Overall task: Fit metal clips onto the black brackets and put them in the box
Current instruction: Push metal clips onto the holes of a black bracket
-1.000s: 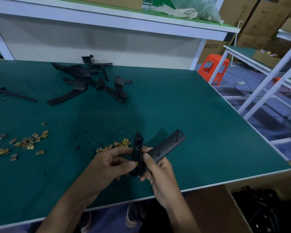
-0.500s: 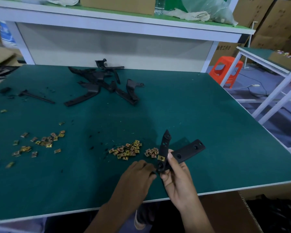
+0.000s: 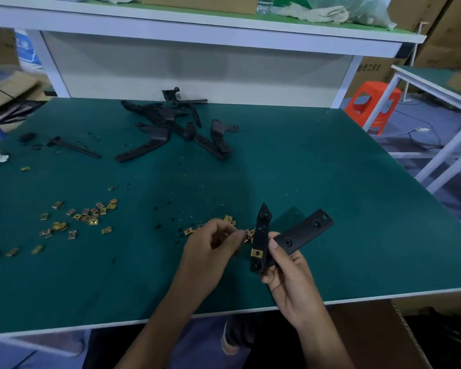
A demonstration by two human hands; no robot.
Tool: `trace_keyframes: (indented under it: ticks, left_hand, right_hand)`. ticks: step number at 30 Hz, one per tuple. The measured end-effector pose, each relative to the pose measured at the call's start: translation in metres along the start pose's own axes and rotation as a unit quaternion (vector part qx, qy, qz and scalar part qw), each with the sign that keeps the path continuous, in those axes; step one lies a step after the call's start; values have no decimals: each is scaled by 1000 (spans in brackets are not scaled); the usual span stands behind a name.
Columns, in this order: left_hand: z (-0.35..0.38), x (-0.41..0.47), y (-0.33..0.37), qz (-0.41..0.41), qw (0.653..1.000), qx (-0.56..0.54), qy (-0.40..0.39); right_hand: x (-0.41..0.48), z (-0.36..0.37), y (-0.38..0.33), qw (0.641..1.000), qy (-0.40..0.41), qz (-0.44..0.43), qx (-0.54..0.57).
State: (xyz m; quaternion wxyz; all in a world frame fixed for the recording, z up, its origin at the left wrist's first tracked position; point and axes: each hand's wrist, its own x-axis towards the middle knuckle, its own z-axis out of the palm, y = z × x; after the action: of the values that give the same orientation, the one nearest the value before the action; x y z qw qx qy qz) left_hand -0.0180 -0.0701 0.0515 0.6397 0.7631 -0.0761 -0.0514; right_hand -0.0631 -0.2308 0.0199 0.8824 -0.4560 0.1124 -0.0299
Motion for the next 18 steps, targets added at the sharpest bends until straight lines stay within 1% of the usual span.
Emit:
trace_keyframes:
  ticks: [2,4,7,11,18]
  left_hand:
    - [-1,2,7,-28,995,-97,-25]
    - [-2,2,12,-53,983,-171,-45]
    - [-4,2,13,-85,965,-241,-51]
    - [-5,2,12,-95,961,-253,-52]
    - [-5,1,16,-79,976,-197,-42]
  right_hand:
    - [0,-1,1,1000,-2,1,-2]
    - [0,-1,1,1000,-6,-1,-7]
    - [-1,0,0,1000,-16,-7,-14]
    - [-1,2,-1,1000,-22,-8,-18]
    - [-3,3,-3,999,-27,-8,-20]
